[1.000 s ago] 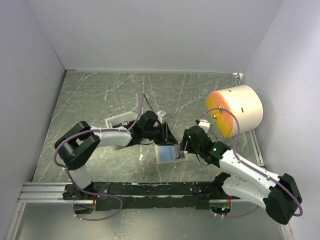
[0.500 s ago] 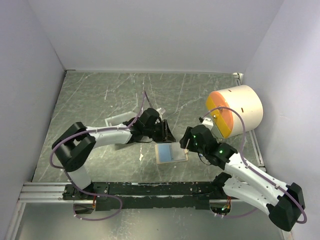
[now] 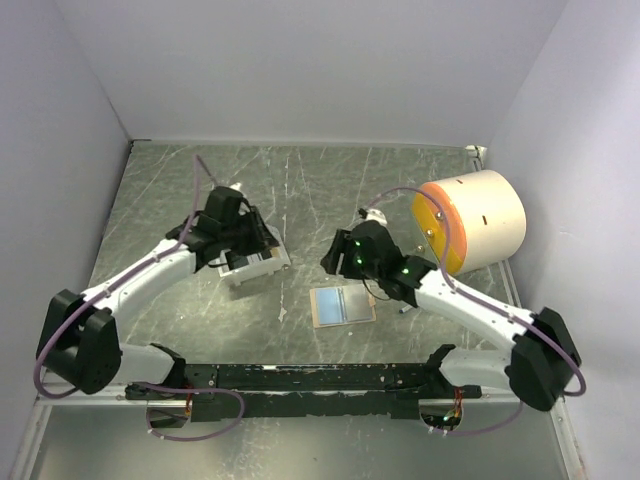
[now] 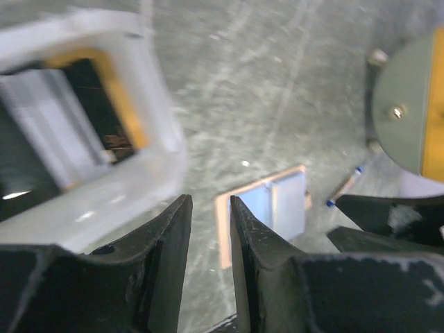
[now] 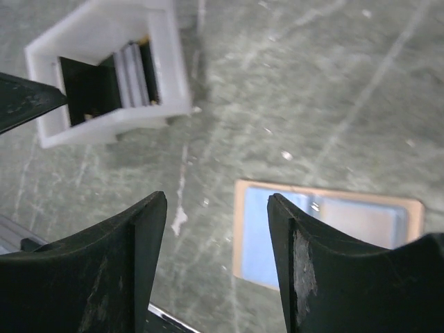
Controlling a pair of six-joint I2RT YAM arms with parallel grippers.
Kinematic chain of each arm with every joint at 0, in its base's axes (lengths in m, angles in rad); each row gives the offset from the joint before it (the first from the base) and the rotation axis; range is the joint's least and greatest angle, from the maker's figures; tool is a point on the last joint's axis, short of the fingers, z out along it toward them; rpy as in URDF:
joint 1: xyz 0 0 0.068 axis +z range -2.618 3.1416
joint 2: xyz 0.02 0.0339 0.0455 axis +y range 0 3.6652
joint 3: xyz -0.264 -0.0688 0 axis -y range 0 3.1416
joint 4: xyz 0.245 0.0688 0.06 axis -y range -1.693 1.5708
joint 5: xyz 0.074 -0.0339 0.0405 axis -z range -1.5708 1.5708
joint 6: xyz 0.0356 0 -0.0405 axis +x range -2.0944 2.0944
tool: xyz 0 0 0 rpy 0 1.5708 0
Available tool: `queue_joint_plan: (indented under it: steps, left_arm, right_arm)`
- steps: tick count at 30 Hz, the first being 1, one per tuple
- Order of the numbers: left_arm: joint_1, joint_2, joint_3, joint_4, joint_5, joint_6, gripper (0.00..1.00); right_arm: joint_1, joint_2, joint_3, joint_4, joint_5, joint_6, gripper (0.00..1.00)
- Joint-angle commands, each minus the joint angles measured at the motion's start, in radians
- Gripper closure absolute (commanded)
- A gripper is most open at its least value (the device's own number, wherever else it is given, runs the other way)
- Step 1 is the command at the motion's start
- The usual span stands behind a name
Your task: Put the credit cards into the card holder
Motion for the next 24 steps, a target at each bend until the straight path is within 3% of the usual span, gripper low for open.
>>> queue_joint_plan:
  steps: [1,7,13,24]
  left_arm:
    - [0.151,-0.062,-0.016,-0.169,-0.014,0.106,0.62]
    - [0.41,-0.126,-0.02,-0.243,0.026,0.169,0.69]
    - [0.612,-0.121,-0.097,-0.211,0.138,0.201,0.69]
    - [0.769,0.06,-0.164,-0.129,0.406,0.239,0.72]
  right_arm:
    - [0.036,0.116,0.118,0.11,-0.035,-0.041,0.39]
    - [0.102,0.357,0.327,0.174,-0.073,-0.113,0.32]
    - [0.136,0.613,0.512,0.205,-0.115,-0.146,0.26]
    - [0.154,0.915,0.723,0.24,-0.172,-0.173,0.15]
